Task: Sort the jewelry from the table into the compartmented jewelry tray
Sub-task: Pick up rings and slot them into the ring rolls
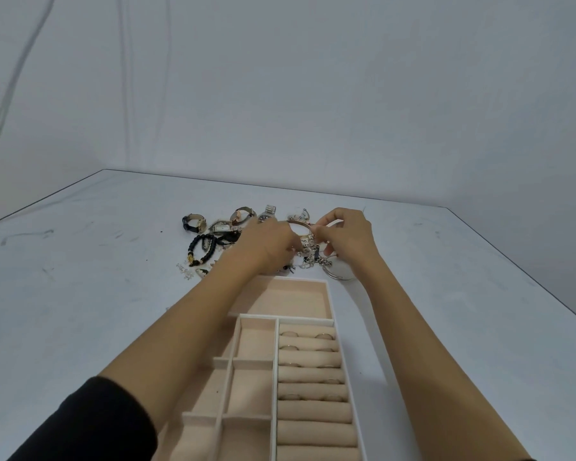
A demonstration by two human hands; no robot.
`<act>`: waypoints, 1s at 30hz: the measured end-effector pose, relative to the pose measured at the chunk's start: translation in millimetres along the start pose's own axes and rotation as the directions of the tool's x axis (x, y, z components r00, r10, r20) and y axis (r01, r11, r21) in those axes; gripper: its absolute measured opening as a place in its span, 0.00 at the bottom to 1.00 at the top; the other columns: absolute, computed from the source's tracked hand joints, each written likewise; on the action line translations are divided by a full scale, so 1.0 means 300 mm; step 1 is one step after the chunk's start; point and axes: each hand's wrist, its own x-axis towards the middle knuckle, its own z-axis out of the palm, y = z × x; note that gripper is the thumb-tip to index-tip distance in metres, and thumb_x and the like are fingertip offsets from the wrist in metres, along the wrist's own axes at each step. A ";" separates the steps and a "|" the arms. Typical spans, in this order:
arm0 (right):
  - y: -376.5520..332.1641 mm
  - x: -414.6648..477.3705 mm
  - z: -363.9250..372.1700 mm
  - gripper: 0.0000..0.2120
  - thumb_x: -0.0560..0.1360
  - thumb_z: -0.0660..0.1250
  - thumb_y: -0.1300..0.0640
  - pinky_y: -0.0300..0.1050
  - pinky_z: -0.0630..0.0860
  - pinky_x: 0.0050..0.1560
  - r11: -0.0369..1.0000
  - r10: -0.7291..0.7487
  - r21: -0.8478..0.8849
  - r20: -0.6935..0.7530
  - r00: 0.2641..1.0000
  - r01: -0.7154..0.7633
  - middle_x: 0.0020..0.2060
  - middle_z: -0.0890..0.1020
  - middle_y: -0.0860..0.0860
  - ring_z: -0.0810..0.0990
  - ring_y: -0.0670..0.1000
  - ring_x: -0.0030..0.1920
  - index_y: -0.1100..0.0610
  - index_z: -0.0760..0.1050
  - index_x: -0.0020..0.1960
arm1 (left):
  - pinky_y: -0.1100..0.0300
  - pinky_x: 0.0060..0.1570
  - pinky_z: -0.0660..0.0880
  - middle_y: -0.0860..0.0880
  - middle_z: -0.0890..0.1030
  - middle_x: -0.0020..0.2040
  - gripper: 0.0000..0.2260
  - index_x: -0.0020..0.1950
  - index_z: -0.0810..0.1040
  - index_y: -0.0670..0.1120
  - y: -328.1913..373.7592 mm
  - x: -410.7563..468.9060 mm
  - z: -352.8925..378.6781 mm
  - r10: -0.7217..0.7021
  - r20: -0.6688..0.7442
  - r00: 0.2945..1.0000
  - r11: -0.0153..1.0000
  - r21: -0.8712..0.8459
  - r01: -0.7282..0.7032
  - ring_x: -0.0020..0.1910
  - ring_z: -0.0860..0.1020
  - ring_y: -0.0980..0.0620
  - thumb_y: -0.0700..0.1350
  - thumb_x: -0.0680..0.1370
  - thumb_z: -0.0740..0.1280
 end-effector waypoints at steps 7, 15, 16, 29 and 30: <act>0.002 -0.004 -0.002 0.04 0.70 0.72 0.57 0.40 0.68 0.30 1.000 0.005 -0.027 0.025 1.000 -0.005 0.32 0.84 0.50 0.77 0.48 0.24 0.54 0.78 0.40 | 0.51 0.61 0.63 0.54 0.82 0.52 0.07 0.51 0.82 0.55 -0.038 -0.004 0.014 -0.059 -0.137 0.989 0.998 0.022 0.062 0.58 0.75 0.51 0.49 0.77 0.64; -0.027 -0.018 0.008 0.01 0.72 0.70 0.59 0.34 0.64 0.25 1.000 0.004 -0.001 0.106 0.994 -0.004 0.35 0.85 0.54 0.77 0.49 0.26 0.56 0.79 0.43 | 0.41 0.70 0.58 0.55 0.80 0.54 0.06 0.53 0.79 0.58 -0.056 -0.001 0.023 -0.103 -0.041 0.994 0.992 -0.072 0.100 0.59 0.75 0.50 0.53 0.78 0.65; -0.029 -0.020 0.009 0.01 0.72 0.70 0.60 0.33 0.65 0.24 1.000 0.005 0.010 0.118 0.993 -0.006 0.36 0.85 0.54 0.78 0.50 0.26 0.56 0.79 0.42 | 0.41 0.70 0.59 0.55 0.80 0.53 0.05 0.52 0.79 0.58 -0.058 0.001 0.022 -0.104 -0.039 0.994 0.992 -0.075 0.101 0.58 0.76 0.50 0.53 0.77 0.66; -0.041 -0.027 0.012 0.01 0.74 0.70 0.61 0.38 0.64 0.25 0.992 -0.033 0.125 0.173 0.984 0.011 0.37 0.83 0.55 0.76 0.50 0.27 0.59 0.79 0.44 | 0.65 0.44 0.73 0.53 0.82 0.40 0.05 0.40 0.79 0.51 -0.104 -0.089 0.012 -0.232 -0.166 0.958 0.718 -0.694 0.054 0.41 0.79 0.55 0.45 0.73 0.74; -0.045 -0.030 0.013 0.02 0.74 0.70 0.61 0.38 0.64 0.25 0.990 -0.033 0.142 0.179 0.983 0.008 0.37 0.83 0.55 0.76 0.50 0.27 0.59 0.80 0.45 | 0.70 0.41 0.71 0.55 0.81 0.40 0.04 0.41 0.80 0.50 -0.101 -0.103 0.010 -0.223 -0.173 0.959 0.696 -0.717 0.032 0.40 0.78 0.58 0.45 0.73 0.74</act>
